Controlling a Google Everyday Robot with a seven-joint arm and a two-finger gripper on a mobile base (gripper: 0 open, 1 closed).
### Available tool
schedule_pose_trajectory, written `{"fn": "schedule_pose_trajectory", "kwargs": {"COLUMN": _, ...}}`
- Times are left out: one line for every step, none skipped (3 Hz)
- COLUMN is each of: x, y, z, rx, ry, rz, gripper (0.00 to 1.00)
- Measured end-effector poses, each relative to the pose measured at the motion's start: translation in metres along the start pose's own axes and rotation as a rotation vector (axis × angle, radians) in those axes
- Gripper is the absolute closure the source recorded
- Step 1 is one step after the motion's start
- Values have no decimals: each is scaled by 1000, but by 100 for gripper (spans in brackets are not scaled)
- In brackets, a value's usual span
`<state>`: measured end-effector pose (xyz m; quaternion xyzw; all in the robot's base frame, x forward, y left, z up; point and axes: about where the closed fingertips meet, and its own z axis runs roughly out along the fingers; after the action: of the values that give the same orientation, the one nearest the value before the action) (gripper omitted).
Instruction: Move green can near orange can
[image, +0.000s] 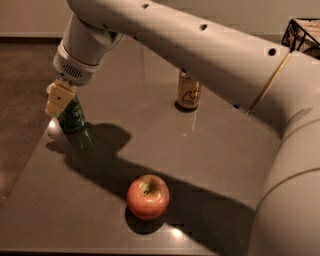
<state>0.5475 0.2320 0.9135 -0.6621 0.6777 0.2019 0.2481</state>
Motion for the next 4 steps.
{"fn": "schedule_pose_trajectory", "kwargs": {"x": 1, "y": -4, "z": -10, "rx": 0, "ry": -21, "rz": 10, "gripper": 65}}
{"fn": "schedule_pose_trajectory", "kwargs": {"x": 15, "y": -14, "z": -36, "rx": 26, "ry": -43, "rz": 45, "gripper": 88}}
{"fn": "schedule_pose_trajectory", "kwargs": {"x": 46, "y": -19, "z": -73, "rx": 65, "ry": -45, "rz": 108, "gripper": 100}}
{"fn": "schedule_pose_trajectory", "kwargs": {"x": 85, "y": -14, "z": -114, "rx": 105, "ry": -50, "rz": 173, "gripper": 100}}
